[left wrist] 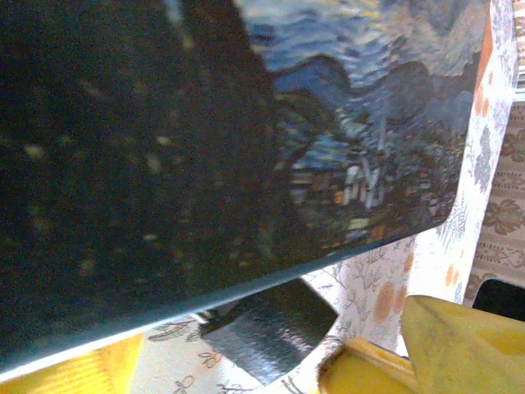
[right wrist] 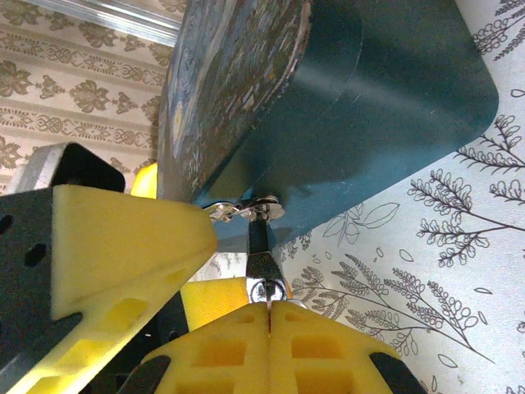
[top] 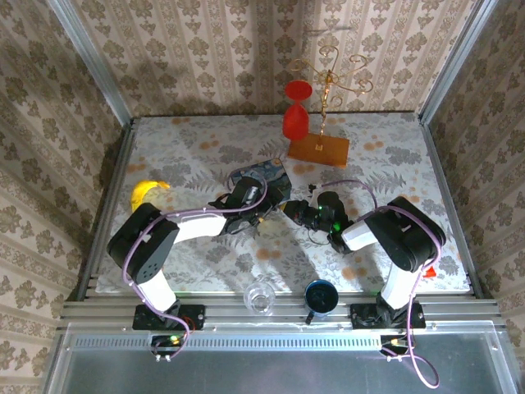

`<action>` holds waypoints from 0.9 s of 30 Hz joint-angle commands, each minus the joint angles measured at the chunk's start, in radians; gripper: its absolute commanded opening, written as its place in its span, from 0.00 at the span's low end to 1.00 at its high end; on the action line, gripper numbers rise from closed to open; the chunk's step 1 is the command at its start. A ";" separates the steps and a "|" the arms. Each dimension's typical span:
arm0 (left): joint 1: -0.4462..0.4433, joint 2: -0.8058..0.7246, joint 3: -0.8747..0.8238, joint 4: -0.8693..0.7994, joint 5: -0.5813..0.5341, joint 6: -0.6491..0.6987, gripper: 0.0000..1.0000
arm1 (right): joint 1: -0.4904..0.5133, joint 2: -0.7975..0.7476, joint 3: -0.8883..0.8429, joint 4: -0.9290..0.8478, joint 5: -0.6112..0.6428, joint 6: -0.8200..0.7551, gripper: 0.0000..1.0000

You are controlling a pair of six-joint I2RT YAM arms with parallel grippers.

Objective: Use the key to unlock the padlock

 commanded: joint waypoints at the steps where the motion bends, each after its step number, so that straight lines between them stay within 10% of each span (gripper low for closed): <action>1: -0.005 0.023 0.043 -0.067 -0.026 0.028 0.78 | 0.013 0.021 -0.013 0.050 0.029 0.013 0.00; 27: -0.018 0.054 0.070 -0.075 -0.042 0.080 0.44 | 0.076 0.130 -0.072 0.255 0.116 0.146 0.00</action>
